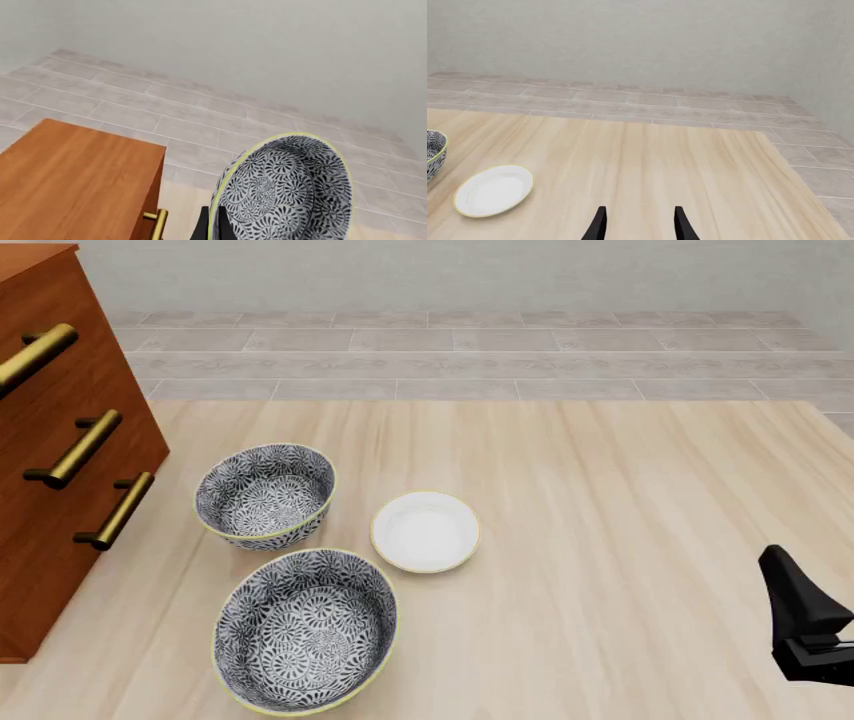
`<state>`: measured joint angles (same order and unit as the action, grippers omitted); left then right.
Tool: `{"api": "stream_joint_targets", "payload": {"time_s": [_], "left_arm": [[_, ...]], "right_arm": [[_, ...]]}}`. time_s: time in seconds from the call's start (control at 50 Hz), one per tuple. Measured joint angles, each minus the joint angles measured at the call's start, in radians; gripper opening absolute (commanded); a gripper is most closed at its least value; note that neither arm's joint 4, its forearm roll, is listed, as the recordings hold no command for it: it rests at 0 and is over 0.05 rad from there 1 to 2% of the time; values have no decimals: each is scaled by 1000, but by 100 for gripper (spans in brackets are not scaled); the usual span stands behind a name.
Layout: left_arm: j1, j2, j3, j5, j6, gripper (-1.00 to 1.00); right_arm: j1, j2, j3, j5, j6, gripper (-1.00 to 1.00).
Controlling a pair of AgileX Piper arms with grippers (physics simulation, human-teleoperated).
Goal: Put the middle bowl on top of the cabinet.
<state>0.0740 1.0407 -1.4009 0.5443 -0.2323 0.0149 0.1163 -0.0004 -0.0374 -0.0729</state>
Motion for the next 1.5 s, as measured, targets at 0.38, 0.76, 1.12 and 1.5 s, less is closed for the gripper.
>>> {"api": "stream_joint_targets", "payload": {"time_s": [0.38, 0.76, 1.12, 1.5], "left_arm": [[74, 15, -47, 28, -33, -100], [141, 36, -72, 53, -77, -100], [223, 54, -88, 65, -124, -100], [300, 68, -105, 98, -174, -100]], "right_arm": [[0, 4, 0, -3, 0, 100], [-1, -3, 0, 3, 2, 100], [-1, 1, 0, 0, 2, 100], [-2, 3, 0, -2, 3, 100]]}}
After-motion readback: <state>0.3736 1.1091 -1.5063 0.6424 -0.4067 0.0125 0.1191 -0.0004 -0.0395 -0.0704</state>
